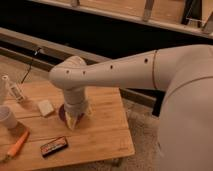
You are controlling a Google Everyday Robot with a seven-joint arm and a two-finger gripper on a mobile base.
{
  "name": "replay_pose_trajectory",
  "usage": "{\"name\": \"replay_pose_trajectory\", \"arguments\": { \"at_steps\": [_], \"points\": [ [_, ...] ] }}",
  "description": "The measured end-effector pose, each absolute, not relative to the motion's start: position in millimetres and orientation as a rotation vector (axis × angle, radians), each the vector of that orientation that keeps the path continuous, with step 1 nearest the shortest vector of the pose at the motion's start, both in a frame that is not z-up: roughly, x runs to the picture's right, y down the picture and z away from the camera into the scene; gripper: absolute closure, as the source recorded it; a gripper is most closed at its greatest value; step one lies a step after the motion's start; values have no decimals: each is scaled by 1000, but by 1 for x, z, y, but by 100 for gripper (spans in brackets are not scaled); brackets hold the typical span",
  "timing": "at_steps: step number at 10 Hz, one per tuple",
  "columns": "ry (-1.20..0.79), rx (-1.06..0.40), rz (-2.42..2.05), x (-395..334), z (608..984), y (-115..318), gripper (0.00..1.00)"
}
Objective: Move the arm in a circular motion
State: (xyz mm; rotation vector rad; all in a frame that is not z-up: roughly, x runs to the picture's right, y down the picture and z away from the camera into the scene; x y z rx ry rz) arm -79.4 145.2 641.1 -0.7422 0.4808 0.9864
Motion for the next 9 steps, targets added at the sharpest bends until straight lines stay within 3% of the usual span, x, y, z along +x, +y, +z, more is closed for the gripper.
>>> {"name": "replay_pose_trajectory", "arguments": {
  "at_steps": [5,9],
  "points": [
    [604,-513,1320,37,689,97,35],
    [536,-439,1433,41,740,20,35]
  ]
}}
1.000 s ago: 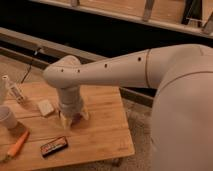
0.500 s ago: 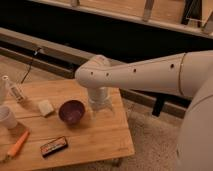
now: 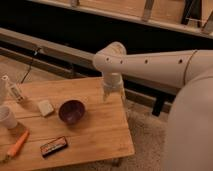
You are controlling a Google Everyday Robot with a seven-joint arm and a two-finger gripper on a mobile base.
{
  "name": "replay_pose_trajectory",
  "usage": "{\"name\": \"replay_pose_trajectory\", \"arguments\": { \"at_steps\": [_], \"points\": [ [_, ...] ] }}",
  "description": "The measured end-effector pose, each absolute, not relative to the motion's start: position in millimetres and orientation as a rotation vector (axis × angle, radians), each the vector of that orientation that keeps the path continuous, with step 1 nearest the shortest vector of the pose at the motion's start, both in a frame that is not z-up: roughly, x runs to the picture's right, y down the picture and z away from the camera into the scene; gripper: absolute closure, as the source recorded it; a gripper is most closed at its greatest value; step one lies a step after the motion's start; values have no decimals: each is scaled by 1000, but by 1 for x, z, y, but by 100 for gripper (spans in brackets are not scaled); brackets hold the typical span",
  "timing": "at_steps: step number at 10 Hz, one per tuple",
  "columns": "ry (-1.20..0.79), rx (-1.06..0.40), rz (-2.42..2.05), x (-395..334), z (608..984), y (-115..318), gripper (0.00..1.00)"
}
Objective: Move the arm in a circular motion
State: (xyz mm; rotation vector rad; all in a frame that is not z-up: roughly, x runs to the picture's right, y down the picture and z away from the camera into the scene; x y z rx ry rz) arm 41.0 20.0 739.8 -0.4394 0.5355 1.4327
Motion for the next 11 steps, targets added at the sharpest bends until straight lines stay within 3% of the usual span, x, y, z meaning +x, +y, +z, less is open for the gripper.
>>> {"name": "replay_pose_trajectory", "arguments": {
  "at_steps": [6,11],
  "points": [
    [530,-386,1302,-38,814,-63,35],
    [462,-470,1128,-173,839,-64,35]
  ]
}}
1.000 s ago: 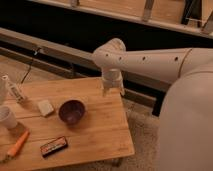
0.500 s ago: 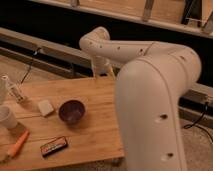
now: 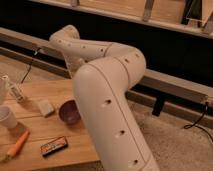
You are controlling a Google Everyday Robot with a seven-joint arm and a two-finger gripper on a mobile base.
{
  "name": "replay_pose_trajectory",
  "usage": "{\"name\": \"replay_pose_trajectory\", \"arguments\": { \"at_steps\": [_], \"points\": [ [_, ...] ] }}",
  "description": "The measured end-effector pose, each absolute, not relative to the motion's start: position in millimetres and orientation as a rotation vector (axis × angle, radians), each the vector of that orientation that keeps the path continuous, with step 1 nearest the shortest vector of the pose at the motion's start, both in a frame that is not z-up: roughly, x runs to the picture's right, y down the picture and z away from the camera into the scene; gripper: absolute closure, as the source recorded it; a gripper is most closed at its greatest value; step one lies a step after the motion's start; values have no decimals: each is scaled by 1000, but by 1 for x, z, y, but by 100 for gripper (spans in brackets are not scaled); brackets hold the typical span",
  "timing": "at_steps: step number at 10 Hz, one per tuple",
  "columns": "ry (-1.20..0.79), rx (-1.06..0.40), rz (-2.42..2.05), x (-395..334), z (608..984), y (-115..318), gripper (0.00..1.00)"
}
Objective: Move the arm in a circular motion
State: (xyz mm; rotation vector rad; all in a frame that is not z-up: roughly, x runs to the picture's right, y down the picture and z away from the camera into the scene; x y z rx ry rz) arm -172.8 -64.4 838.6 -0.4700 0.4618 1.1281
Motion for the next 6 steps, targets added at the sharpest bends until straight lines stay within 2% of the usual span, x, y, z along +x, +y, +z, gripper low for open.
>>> {"name": "replay_pose_trajectory", "arguments": {
  "at_steps": [3,6],
  "points": [
    [466,-567,976,-253,842,-27,35],
    [497,-703,782,-311,816,33,35]
  ]
}}
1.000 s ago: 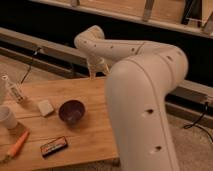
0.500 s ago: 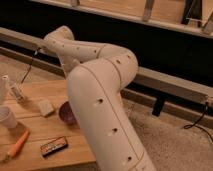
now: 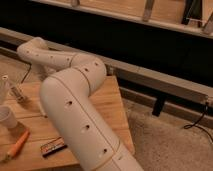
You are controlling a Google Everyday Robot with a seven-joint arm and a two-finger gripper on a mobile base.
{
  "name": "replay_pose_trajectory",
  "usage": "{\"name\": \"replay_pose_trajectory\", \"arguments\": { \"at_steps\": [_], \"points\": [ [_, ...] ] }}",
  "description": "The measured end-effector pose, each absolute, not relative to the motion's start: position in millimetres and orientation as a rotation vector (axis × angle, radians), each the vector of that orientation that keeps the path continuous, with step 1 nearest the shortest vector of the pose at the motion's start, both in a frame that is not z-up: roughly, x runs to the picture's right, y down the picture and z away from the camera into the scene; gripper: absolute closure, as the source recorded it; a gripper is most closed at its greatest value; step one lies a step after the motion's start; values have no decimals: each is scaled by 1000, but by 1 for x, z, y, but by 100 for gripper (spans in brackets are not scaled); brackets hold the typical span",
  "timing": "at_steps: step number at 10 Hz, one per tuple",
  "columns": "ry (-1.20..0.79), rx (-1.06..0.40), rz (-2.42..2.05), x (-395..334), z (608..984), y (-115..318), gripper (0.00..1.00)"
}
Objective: Move the arm in a circular motion
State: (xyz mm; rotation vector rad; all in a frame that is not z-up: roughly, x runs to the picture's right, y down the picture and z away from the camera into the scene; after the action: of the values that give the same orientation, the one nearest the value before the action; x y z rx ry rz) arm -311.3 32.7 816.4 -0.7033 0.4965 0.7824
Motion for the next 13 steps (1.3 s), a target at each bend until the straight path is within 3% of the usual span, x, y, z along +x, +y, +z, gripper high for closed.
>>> {"name": "replay_pose_trajectory", "arguments": {
  "at_steps": [4,9,13],
  "points": [
    [491,-769,580,-323,751,73,35],
    [547,-786,536,-238,657,128,35],
    [670,-794,727,-161,632,156,35]
  ]
}}
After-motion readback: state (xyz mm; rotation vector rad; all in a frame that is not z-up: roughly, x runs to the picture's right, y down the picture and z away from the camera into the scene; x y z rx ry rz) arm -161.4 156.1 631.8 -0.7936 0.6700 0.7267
